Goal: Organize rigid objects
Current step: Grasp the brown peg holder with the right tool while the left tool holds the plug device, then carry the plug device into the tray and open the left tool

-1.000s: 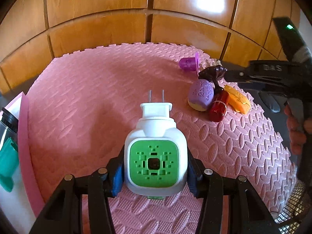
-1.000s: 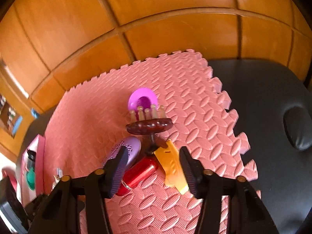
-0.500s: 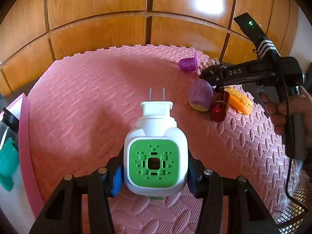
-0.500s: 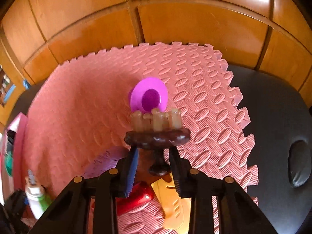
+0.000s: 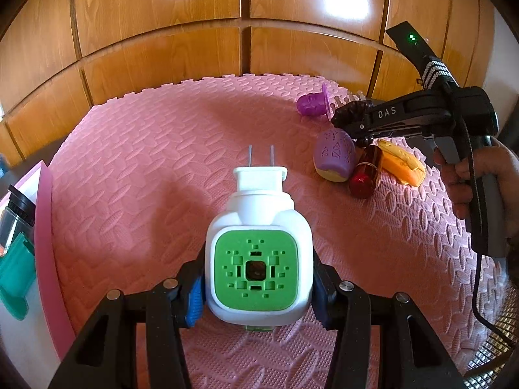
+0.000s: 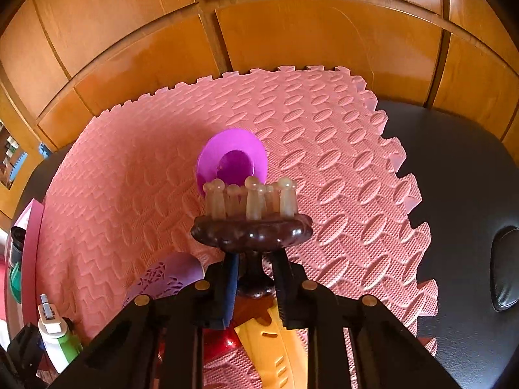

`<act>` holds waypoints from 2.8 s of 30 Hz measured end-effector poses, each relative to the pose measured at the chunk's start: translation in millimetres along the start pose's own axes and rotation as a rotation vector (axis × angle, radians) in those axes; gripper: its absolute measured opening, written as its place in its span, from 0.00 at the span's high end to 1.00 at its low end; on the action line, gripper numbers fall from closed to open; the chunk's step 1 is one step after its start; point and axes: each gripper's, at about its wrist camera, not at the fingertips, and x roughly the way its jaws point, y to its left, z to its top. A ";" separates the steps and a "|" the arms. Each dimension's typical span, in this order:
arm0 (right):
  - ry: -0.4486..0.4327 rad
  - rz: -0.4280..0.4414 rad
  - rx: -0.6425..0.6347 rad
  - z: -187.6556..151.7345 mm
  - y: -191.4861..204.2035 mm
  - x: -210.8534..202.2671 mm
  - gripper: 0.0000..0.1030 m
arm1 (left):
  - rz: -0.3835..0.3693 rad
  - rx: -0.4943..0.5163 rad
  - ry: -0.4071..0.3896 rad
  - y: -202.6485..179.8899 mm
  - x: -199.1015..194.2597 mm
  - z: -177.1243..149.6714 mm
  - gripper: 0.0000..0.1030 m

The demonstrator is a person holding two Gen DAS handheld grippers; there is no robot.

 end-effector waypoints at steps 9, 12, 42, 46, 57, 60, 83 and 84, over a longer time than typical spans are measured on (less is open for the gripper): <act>-0.001 -0.013 -0.029 -0.4 1.1 1.5 0.81 | 0.006 0.010 -0.002 1.4 -1.0 -1.1 0.49; -0.005 -0.033 -0.052 -0.4 4.4 2.5 0.81 | 0.012 0.020 -0.002 1.0 -1.0 -0.8 0.49; -0.065 -0.109 -0.155 -6.3 21.1 0.4 0.80 | -0.025 -0.155 -0.138 48.8 -124.3 18.7 0.49; -0.071 -0.120 -0.172 -7.7 23.6 0.1 0.80 | 0.058 -0.239 -0.158 95.7 -155.8 10.0 0.49; -0.076 -0.150 -0.199 -9.0 28.8 0.0 0.80 | 0.251 -0.547 0.017 228.9 -139.8 -52.0 0.50; -0.077 -0.153 -0.203 -9.3 28.5 0.9 0.80 | 0.264 -0.554 0.049 237.3 -125.1 -55.7 0.50; -0.078 -0.151 -0.212 -8.9 28.9 1.3 0.80 | 0.320 -0.540 0.075 251.9 -92.4 -46.4 0.47; -0.079 -0.152 -0.211 -9.5 29.3 1.2 0.80 | 0.322 -0.527 0.058 247.6 -98.6 -45.4 0.44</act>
